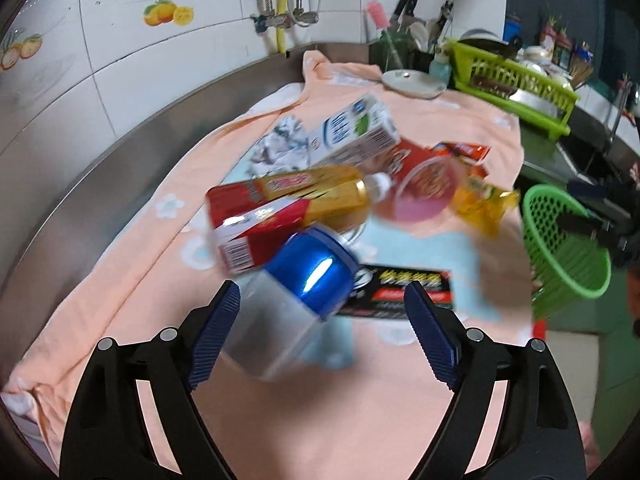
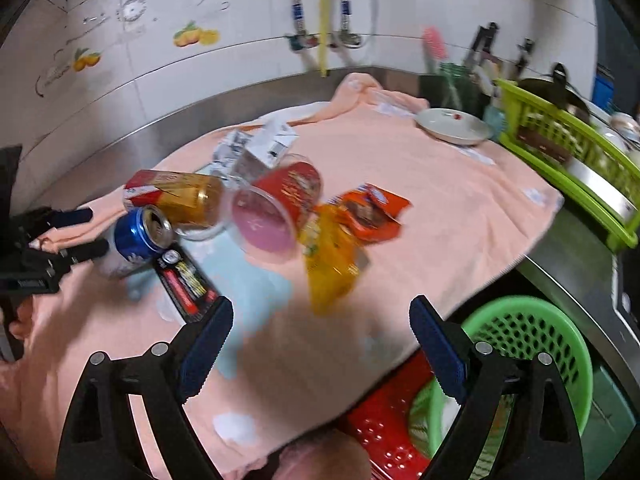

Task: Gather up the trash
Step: 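Move the left tool back to the pile and grasp the blue-silver can, then grasp the red printed paper cup with the right tool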

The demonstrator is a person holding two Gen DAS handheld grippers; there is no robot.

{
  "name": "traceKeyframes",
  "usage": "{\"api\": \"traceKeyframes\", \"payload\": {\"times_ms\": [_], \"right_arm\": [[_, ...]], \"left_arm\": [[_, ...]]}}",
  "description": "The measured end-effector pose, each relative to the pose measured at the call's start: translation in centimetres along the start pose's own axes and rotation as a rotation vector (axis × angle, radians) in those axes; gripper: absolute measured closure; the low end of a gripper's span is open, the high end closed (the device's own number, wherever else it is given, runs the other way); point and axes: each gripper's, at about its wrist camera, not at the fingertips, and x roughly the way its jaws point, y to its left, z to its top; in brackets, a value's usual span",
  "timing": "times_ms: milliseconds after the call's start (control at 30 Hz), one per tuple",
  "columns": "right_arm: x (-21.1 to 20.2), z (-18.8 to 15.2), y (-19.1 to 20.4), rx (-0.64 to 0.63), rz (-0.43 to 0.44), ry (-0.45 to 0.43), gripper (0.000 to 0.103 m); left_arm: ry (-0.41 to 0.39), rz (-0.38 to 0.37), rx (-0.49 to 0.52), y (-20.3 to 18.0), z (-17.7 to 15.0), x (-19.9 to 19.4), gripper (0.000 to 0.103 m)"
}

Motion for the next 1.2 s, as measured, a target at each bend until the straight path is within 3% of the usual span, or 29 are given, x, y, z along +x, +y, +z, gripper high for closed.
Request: {"api": "traceKeyframes", "payload": {"times_ms": [233, 567, 900, 1200], "right_arm": [[2.8, 4.9, 1.1, 0.031, 0.070, 0.055, 0.016], [9.7, 11.0, 1.0, 0.177, 0.144, 0.222, 0.017], [15.0, 12.2, -0.2, 0.271, 0.135, 0.352, 0.028], [17.9, 11.6, 0.2, 0.296, 0.151, 0.415, 0.029]], "left_arm": [[0.034, -0.010, 0.022, 1.4, -0.8, 1.6, 0.020], [0.044, -0.044, 0.054, 2.4, -0.6, 3.1, 0.020], [0.071, -0.056, 0.133, 2.2, -0.4, 4.5, 0.020], [0.107, -0.064, 0.159, 2.3, -0.3, 6.0, 0.020]]}}
